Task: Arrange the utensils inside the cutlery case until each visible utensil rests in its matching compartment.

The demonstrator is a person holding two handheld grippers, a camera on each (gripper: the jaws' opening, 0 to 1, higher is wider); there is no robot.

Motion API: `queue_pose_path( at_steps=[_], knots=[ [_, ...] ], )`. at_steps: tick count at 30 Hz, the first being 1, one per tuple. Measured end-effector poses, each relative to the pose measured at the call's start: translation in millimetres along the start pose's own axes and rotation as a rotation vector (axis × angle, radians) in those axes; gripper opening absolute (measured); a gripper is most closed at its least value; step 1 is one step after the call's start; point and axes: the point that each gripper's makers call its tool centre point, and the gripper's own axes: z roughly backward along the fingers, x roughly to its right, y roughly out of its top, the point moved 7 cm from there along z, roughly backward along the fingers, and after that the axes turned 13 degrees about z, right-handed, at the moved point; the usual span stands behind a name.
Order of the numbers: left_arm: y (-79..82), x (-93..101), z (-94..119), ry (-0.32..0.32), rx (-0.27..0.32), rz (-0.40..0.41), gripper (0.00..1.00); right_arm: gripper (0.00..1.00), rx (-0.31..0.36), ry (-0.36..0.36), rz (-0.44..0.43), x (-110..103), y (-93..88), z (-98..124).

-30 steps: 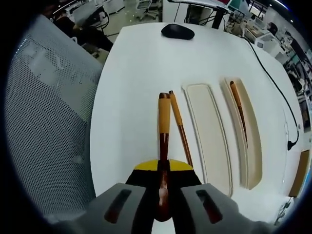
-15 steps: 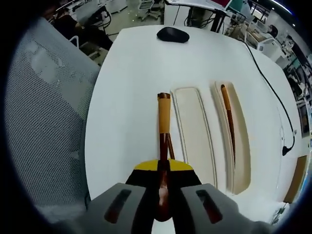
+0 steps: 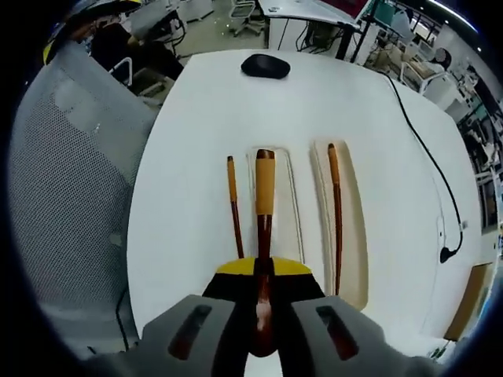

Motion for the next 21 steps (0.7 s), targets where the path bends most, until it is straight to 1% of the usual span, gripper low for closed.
queue_pose_path(
  at_steps=[5,8,10,12,14,16,19,21],
  knots=[
    [1.3,-0.2,-0.9,0.002,-0.002,-0.002,0.9,0.01,-0.003,-0.009,0.014,13.8,-1.4,12.7],
    [1.7,1.0,-1.2,0.007,-0.002,-0.017,0.89,0.01,-0.002,-0.019,0.011,19.9,-1.4,19.9],
    [0.5,0.9,-1.6,0.012,-0.01,-0.026,0.88,0.01,-0.01,-0.029,0.042,24.8,-3.0,22.4],
    [-0.1,1.3,-1.9,0.006,-0.009,-0.016,0.88,0.01,-0.012,-0.03,0.063,26.5,-2.1,24.6],
    [0.7,1.9,-2.0,-0.003,0.003,-0.001,0.89,0.01,-0.015,-0.033,0.059,30.5,-0.2,26.6],
    [1.3,1.9,-1.8,-0.003,0.003,-0.005,0.88,0.01,-0.014,-0.026,0.051,32.1,2.6,29.0],
    [2.0,1.6,-0.5,0.001,0.004,-0.012,0.89,0.01,-0.013,-0.027,0.064,35.4,6.9,33.3],
    [1.4,-0.2,2.2,0.008,0.007,0.002,0.89,0.01,-0.01,-0.022,0.072,35.9,10.0,36.9]
  ],
)
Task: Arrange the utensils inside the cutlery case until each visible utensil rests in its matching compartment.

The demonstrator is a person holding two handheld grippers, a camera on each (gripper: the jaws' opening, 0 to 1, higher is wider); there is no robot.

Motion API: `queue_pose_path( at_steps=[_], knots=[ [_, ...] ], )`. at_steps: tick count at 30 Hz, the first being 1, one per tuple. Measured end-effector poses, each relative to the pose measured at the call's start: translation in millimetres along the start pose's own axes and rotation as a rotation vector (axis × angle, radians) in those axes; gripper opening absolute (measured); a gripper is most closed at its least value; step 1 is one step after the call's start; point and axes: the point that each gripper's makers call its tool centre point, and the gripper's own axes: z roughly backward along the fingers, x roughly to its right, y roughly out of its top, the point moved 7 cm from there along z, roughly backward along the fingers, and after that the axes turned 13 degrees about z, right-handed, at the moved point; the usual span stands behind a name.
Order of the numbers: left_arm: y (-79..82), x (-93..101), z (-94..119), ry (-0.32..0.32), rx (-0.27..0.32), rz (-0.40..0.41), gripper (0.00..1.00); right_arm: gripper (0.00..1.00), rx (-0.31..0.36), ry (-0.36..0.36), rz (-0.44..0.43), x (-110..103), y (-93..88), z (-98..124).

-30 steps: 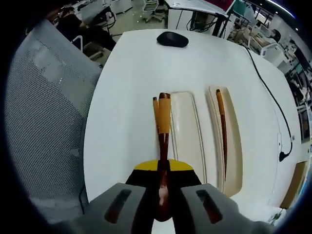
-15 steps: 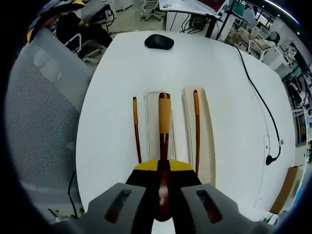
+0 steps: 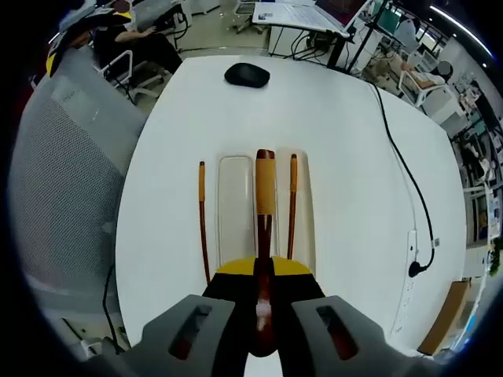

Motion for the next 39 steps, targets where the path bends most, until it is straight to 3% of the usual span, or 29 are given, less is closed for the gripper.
queue_pose_path(
  at_steps=[18,30,33,35,39],
  knots=[
    [0.3,-0.2,-1.8,0.005,-0.013,0.004,0.89,0.01,-0.009,-0.006,0.035,45.8,3.2,17.7],
    [-4.0,-4.5,-3.5,0.028,-0.027,0.022,0.89,0.01,-0.004,0.024,0.048,54.0,0.4,-15.0],
    [-4.2,-4.9,-7.0,0.03,-0.032,0.023,0.89,0.01,-0.011,0.0,0.024,56.3,-4.1,-22.9],
    [-3.5,-4.9,-7.9,0.03,-0.03,0.029,0.89,0.01,0.025,-0.079,0.012,62.2,-5.0,-28.8],
    [-1.7,-5.8,-9.9,0.031,-0.029,0.03,0.89,0.01,0.02,-0.039,0.01,53.8,-7.5,-44.1]
  ],
)
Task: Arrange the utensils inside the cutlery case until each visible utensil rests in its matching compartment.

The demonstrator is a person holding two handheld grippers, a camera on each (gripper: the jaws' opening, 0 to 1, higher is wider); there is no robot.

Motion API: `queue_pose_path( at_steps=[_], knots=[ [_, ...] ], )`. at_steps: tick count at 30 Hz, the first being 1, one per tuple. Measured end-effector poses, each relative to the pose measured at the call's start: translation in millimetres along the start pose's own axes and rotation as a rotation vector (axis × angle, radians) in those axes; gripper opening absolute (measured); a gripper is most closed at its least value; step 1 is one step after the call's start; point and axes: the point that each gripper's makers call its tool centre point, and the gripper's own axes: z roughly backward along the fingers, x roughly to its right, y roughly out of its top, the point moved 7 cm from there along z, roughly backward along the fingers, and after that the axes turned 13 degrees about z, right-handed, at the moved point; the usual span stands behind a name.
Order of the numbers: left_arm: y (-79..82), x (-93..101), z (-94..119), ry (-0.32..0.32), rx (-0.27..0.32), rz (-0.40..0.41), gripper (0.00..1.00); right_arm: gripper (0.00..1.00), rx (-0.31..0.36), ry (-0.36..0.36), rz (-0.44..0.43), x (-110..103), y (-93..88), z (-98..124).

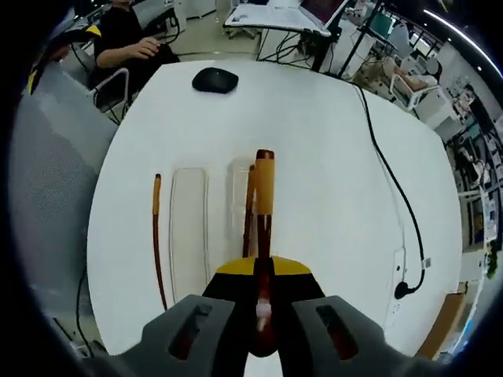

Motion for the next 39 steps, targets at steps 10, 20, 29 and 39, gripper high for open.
queue_pose_path(
  at_steps=[10,20,29,39],
  knots=[
    [-0.7,-1.4,3.0,0.011,-0.016,-0.008,0.89,0.01,-0.008,0.039,0.03,-9.3,-3.0,-20.1],
    [-1.0,4.1,6.2,0.019,-0.026,0.013,0.89,0.01,0.008,0.069,0.057,-6.3,-2.7,-38.7],
    [5.9,8.0,3.1,0.019,-0.013,0.008,0.89,0.01,0.015,0.083,0.019,-7.6,-5.7,-43.7],
    [9.5,10.3,6.3,0.025,0.002,0.018,0.89,0.02,-0.014,0.083,-0.003,-8.3,-10.9,-53.7]
  ],
)
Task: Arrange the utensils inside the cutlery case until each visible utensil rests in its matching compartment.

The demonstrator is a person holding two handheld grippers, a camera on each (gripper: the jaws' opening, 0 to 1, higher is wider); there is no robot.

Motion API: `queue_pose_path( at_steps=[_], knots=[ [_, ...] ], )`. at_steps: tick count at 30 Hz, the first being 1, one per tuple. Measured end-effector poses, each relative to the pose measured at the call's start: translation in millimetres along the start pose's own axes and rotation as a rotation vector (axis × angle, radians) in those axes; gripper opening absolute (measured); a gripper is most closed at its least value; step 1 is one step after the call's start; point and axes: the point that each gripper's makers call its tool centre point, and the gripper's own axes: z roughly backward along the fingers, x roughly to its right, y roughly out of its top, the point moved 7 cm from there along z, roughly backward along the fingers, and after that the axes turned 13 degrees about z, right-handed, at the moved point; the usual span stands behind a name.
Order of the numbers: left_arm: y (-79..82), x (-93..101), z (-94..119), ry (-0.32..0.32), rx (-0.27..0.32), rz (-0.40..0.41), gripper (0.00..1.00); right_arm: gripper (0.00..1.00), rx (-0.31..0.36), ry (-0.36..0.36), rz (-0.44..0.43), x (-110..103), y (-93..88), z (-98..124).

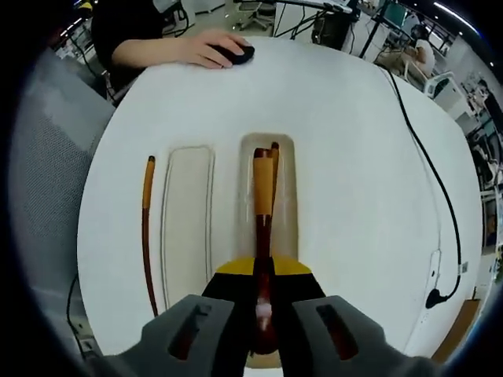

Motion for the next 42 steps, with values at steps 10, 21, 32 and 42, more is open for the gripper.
queue_pose_path(
  at_steps=[10,21,32,42],
  knots=[
    [-2.3,-3.0,8.8,0.03,0.014,0.016,0.89,0.02,-0.036,0.004,-0.008,2.4,-0.8,-5.7],
    [1.7,-2.0,6.6,0.023,0.026,0.007,0.88,0.06,-0.015,-0.038,-0.058,4.5,1.8,7.0],
    [4.0,4.4,5.3,-0.013,0.038,-0.018,0.88,0.06,-0.016,-0.052,-0.074,-11.5,-4.4,28.5],
    [9.9,6.4,10.6,-0.031,0.057,-0.045,0.88,0.09,0.013,-0.074,-0.055,-31.2,11.8,46.5]
  ],
)
